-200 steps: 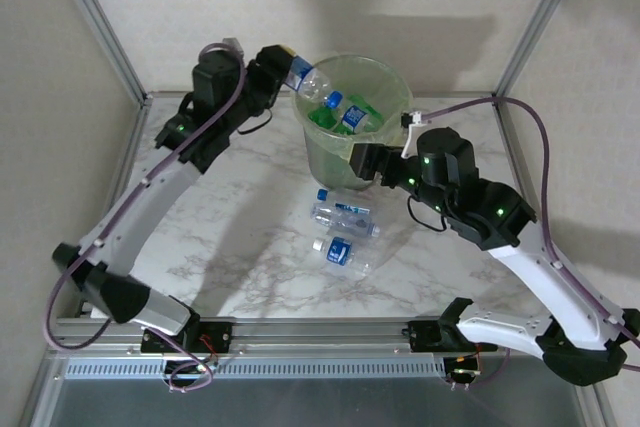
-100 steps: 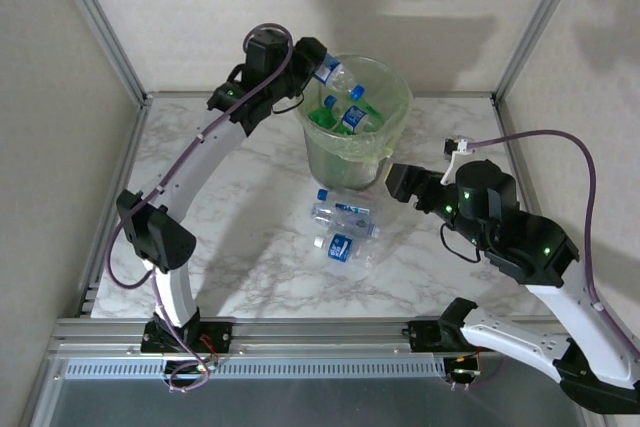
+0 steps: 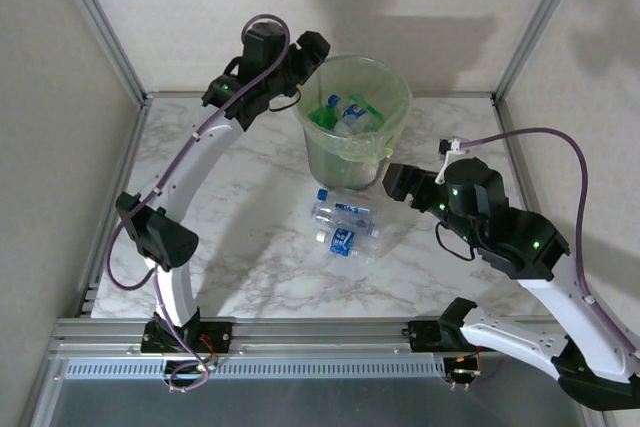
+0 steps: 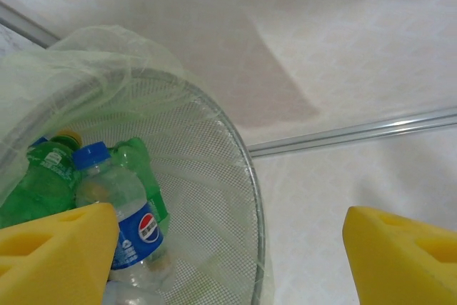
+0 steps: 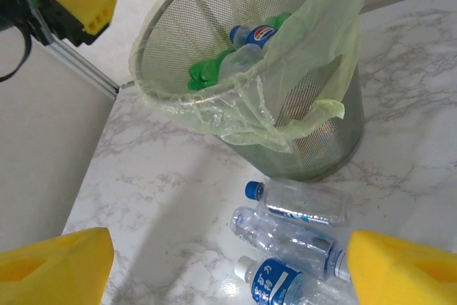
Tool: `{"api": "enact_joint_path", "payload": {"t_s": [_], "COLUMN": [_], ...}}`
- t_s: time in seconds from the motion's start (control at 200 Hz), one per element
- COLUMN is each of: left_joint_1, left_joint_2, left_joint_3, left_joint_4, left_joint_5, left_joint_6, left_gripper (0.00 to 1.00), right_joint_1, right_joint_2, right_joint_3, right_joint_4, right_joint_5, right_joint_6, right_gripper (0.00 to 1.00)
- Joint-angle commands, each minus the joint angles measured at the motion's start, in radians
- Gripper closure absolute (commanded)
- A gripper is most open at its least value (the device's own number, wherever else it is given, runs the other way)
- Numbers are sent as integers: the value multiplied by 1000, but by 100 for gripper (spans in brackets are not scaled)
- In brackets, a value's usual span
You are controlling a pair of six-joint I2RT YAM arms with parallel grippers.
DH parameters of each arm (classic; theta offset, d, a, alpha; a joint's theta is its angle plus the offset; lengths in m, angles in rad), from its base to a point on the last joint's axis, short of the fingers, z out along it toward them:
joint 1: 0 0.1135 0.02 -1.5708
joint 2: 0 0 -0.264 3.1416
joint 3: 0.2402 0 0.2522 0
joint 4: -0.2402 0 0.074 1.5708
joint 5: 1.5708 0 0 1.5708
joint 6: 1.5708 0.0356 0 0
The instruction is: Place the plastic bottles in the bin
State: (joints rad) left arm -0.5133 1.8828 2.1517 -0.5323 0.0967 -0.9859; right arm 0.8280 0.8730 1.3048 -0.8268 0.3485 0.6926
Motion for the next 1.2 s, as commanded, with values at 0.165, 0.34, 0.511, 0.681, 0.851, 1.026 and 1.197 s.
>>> {"api": "enact_joint_path", "payload": {"t_s": [0.165, 0.34, 0.511, 0.681, 0.851, 1.026, 1.197], "left_joint_1": [14, 67, 103, 110, 113, 113, 124], "left_joint_2": [-260, -450, -555, -591, -612, -641, -650], "left_joint_3": [-119, -419, -599, -705, -788, -902, -964], "left_joint_4": [-78, -5, -5, -24, -5, 54, 61], "left_joint_5": [-131, -150, -114, -107, -85, -42, -49], "left_joint_6": [155, 123, 92, 98, 82, 40, 35], "left_gripper": [17, 15, 15, 15, 16, 17, 16], "right_joint_1": [3, 29, 35, 34, 34, 35, 37], "right_joint_2": [133, 162, 148, 125, 138, 185, 320], "right_joint_3": [31, -34, -116, -219, -301, -358, -359], "right_joint_4": [-2, 3, 76, 92, 95, 141, 178], "right_joint_5": [-57, -124, -169, -164, -181, -194, -222], "right_joint_6": [-87, -91, -71, -70, -83, -99, -147], "right_gripper": [14, 17, 14, 12, 9, 7, 8]}}
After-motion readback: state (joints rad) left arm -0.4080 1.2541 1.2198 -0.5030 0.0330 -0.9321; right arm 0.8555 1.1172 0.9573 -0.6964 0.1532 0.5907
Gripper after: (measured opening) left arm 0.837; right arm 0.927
